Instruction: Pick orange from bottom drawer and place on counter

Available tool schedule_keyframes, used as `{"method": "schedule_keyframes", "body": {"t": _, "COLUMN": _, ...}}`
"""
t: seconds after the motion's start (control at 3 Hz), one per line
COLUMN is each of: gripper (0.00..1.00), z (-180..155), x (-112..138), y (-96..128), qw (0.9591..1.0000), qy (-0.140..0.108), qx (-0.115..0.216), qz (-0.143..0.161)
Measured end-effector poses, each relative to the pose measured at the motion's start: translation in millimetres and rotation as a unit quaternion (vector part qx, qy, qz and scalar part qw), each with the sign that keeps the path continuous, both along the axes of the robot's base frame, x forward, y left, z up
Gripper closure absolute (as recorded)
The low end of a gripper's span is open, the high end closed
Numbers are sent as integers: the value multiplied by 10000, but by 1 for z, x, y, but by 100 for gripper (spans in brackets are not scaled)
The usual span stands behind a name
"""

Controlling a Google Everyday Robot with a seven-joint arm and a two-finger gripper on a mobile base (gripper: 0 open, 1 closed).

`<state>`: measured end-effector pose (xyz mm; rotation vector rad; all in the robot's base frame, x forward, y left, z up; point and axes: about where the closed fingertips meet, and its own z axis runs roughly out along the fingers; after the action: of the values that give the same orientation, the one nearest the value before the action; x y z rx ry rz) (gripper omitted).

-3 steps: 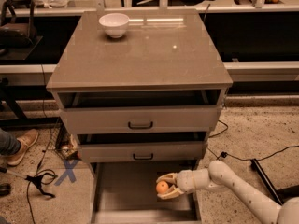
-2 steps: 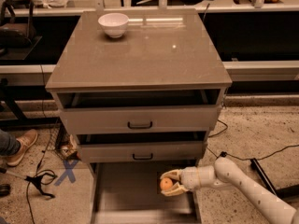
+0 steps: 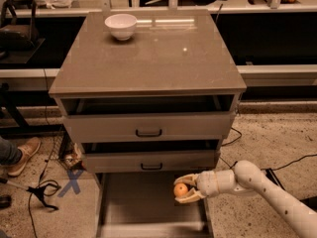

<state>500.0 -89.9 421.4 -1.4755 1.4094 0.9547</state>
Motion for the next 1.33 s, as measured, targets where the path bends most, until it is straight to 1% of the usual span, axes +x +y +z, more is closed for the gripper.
{"method": "schedule_keyframes", "body": {"t": 0.33, "gripper": 100, "z": 24, "x": -9, "y": -5, "qw": 9998, "qy": -140, "qx": 62, "qz": -105}}
{"method": "schedule_keyframes", "body": {"t": 0.67, "gripper": 100, "z": 76, "x": -27, "y": -14, "qw": 9983, "qy": -364, "qx": 163, "qz": -414}}
{"method": "schedule_keyframes", "body": {"t": 1.0, "gripper": 100, "z": 123, "x": -46, "y": -23, "qw": 9961, "qy": -421, "qx": 269, "qz": -727}}
{"method": "schedule_keyframes", "body": {"t": 1.33, "gripper": 100, "z": 183, "x": -54, "y": -30, "qw": 9922, "qy": -496, "qx": 273, "qz": -1113}}
